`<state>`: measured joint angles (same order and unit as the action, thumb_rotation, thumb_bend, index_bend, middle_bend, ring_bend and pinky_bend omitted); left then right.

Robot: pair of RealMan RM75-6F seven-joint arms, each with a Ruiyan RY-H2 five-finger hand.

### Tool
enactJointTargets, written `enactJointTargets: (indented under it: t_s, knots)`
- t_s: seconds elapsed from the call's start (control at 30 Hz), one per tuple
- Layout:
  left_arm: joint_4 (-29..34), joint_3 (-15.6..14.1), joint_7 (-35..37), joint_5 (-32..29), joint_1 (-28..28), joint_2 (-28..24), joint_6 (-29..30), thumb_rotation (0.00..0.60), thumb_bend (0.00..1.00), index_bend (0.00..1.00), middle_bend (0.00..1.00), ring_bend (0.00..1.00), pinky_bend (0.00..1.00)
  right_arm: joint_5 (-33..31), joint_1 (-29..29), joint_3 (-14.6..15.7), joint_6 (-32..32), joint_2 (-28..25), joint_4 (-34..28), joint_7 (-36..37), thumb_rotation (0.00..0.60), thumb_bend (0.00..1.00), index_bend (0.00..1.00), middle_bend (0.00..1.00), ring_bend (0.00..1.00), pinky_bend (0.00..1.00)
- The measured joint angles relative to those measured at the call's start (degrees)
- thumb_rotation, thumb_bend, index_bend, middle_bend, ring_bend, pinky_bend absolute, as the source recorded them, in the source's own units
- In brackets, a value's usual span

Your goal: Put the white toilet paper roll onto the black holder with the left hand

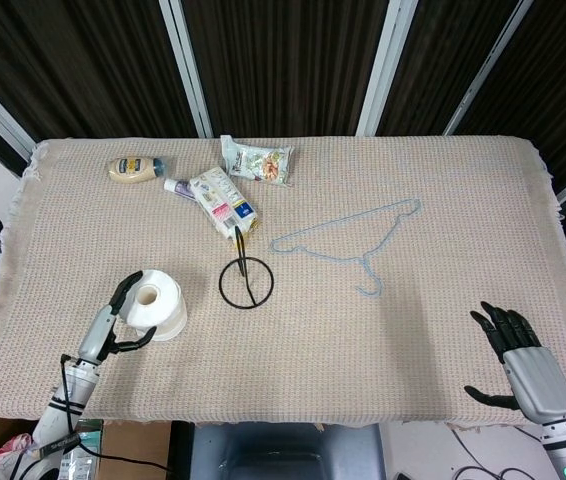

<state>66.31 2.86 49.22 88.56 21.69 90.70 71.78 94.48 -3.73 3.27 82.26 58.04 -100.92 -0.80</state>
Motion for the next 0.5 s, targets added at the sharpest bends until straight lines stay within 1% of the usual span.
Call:
enactJointTargets:
  t_s: [0.07,0.13,0.17,0.23,0.27,0.33,0.4,0.43,0.5]
  knots:
    - [-0.6,0.2,-0.8,-0.6,0.3,0.2,-0.8,0.600,0.33,0.00,0.00,0.00,0.33,0.0,0.1,0.0,0.2,-0.1,0.0,0.1,0.600,0.12,0.00,0.00,0.00,0.00]
    - [-1.3,0.4,-2.1,-1.5,0.5,0.5,-1.5,0.600,0.35,0.00,0.00,0.01,0.46,0.0,0.1,0.0,0.2,-0.1,0.0,0.2,0.600,0.12,0.00,0.00,0.00,0.00]
    - [-1.7,0.5,-2.9,-2.0,0.6,0.6,-2.1,0.600,0.36,0.00,0.00,0.02,0.50,0.0,0.1,0.0,0.1,-0.1,0.0,0.2,0.600,0.12,0.00,0.00,0.00,0.00]
    - [-2.1,0.3,-4.0,-2.2,0.9,0.5,-3.1,0.600,0.39,0.02,0.01,0.10,0.57,0.1,0.0,0.1,0.0,-0.1,0.0,0.2,0.600,0.12,0.00,0.00,0.00,0.00]
    - [-2.4,0.3,-4.7,-2.3,1.0,0.5,-3.5,0.600,0.41,0.04,0.03,0.15,0.60,0.2,0.0,0.1,0.0,-0.1,0.0,0.1,0.600,0.12,0.00,0.00,0.00,0.00]
    - [-2.6,0.2,-5.6,-2.5,1.0,0.5,-3.6,0.600,0.45,0.12,0.13,0.26,0.67,0.3,0.1,0.2,0.1,-0.1,-0.1,0.1,0.600,0.12,0.00,0.00,0.00,0.00]
    - [-2.4,0.3,-5.9,-2.7,1.0,0.6,-3.1,0.600,0.50,0.24,0.27,0.37,0.74,0.4,0.1,0.2,0.2,-0.1,-0.1,0.1,0.600,0.12,0.00,0.00,0.00,0.00]
    - [-2.2,0.4,-5.8,-2.7,0.9,0.6,-2.7,0.600,0.52,0.29,0.32,0.41,0.77,0.5,0.2,0.2,0.3,-0.1,-0.1,0.1,0.600,0.12,0.00,0.00,0.00,0.00]
    - [-1.6,0.7,-5.8,-2.6,0.5,0.6,-1.3,0.600,0.55,0.34,0.38,0.46,0.82,0.7,0.2,0.3,0.3,-0.2,-0.1,0.2,0.600,0.12,0.00,0.00,0.00,0.00]
